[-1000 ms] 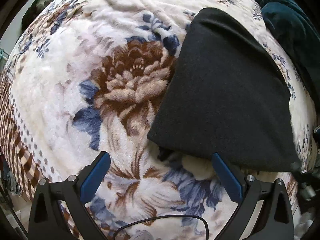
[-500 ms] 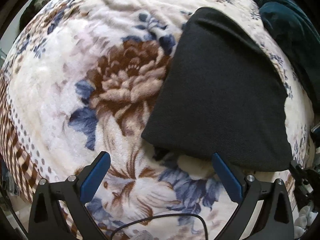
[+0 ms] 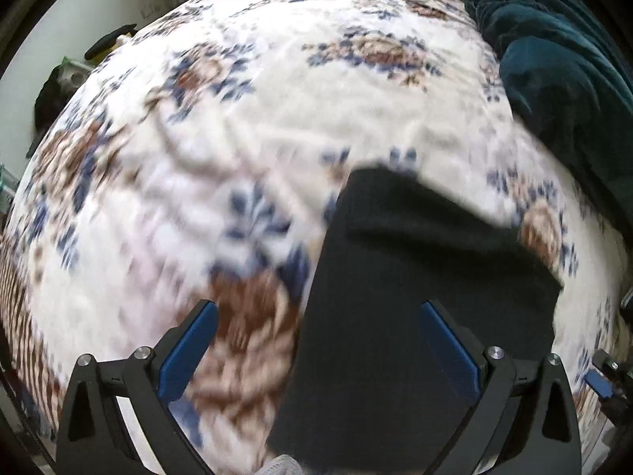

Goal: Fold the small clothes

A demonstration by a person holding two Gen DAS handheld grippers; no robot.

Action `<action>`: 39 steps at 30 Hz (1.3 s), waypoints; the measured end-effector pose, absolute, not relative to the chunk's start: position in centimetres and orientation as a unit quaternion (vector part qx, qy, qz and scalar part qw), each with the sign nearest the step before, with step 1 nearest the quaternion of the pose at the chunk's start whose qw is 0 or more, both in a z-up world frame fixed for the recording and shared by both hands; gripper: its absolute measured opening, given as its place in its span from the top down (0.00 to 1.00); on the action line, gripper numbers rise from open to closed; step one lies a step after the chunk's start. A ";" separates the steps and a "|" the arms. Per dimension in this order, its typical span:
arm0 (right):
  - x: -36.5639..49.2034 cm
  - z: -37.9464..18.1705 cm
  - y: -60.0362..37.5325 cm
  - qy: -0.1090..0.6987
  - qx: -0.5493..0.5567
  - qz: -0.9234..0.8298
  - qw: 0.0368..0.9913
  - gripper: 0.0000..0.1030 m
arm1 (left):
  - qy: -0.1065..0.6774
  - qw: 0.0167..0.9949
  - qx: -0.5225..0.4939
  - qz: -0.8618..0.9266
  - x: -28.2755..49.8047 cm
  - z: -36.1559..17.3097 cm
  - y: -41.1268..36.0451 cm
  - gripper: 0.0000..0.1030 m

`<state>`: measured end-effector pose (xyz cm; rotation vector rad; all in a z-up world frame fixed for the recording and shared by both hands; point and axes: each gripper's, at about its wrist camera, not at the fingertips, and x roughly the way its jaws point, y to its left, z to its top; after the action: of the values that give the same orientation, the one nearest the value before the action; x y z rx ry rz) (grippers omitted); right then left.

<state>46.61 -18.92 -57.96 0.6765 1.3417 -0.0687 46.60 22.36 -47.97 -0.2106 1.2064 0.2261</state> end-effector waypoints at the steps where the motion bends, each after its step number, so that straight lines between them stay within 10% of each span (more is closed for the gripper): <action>1: 48.7 -58.3 -19.0 0.603 0.301 -0.022 0.738 0.48 | 0.560 0.817 -0.083 0.107 48.2 -48.1 22.1 0.00; 10: 61.1 -66.2 -17.2 0.629 0.276 0.054 0.725 0.51 | 0.575 0.812 0.026 0.098 54.3 -53.8 20.4 0.00; 12: 61.4 -65.8 -16.5 0.614 0.255 0.050 0.745 0.90 | 0.575 0.812 0.013 0.098 54.5 -53.9 20.9 0.00; 25: 64.6 -65.3 -15.0 0.617 0.207 0.035 0.758 0.93 | 0.586 0.803 -0.063 0.088 55.0 -54.0 23.2 0.00; 28: 63.5 -65.7 -16.8 0.643 0.259 0.049 0.719 0.76 | 0.572 0.810 -0.122 0.043 52.2 -52.0 24.6 0.00; 30: 61.4 -64.6 -18.2 0.636 0.283 0.069 0.714 0.33 | 0.574 0.805 -0.151 0.015 50.5 -51.7 25.2 0.00; 31: 60.5 -64.2 -18.8 0.633 0.292 0.077 0.713 0.28 | 0.580 0.799 -0.162 0.000 49.5 -52.1 25.5 0.00; 39: 49.8 -66.0 -21.8 0.656 0.361 0.028 0.662 0.25 | 0.612 0.764 -0.202 -0.042 46.9 -56.4 25.8 0.00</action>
<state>49.83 -21.79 -65.95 0.8165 1.4824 0.0636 46.93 25.77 -56.38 -0.4385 1.3294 -0.0908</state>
